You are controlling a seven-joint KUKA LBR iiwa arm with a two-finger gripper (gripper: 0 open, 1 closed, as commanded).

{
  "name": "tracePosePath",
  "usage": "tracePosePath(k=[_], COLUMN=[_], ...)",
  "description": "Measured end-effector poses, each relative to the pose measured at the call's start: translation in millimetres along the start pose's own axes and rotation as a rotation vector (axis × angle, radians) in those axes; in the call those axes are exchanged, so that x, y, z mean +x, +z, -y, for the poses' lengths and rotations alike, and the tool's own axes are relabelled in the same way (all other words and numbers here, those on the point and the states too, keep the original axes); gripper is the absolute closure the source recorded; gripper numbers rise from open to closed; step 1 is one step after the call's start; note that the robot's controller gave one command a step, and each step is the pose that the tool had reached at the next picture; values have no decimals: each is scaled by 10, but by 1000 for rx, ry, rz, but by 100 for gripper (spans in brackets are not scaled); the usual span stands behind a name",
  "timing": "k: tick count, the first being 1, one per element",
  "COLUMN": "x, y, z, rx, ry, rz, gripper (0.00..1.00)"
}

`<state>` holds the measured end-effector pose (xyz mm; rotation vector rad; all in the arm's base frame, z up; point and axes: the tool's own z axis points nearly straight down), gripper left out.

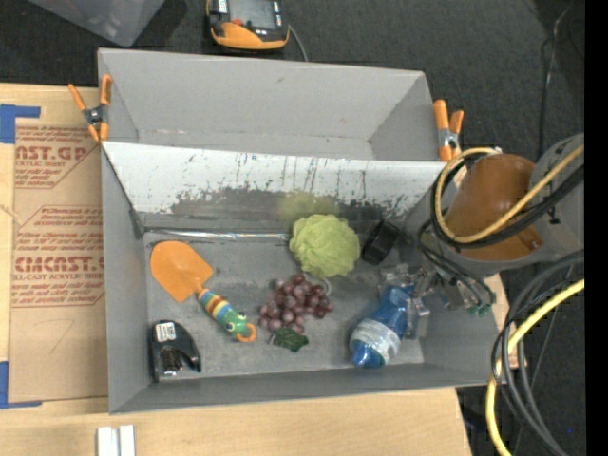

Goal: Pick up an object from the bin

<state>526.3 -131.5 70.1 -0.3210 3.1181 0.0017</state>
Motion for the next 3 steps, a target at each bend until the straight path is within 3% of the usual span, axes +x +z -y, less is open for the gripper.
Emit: tracePosePath(k=[1,2,3], x=[1,-33,-8], y=[0,-1014,-1508], z=[1,39,-138], rx=[0,-1,-4], ry=[0,-3,-22], rz=[0,-3,-7], gripper=[100,100,100])
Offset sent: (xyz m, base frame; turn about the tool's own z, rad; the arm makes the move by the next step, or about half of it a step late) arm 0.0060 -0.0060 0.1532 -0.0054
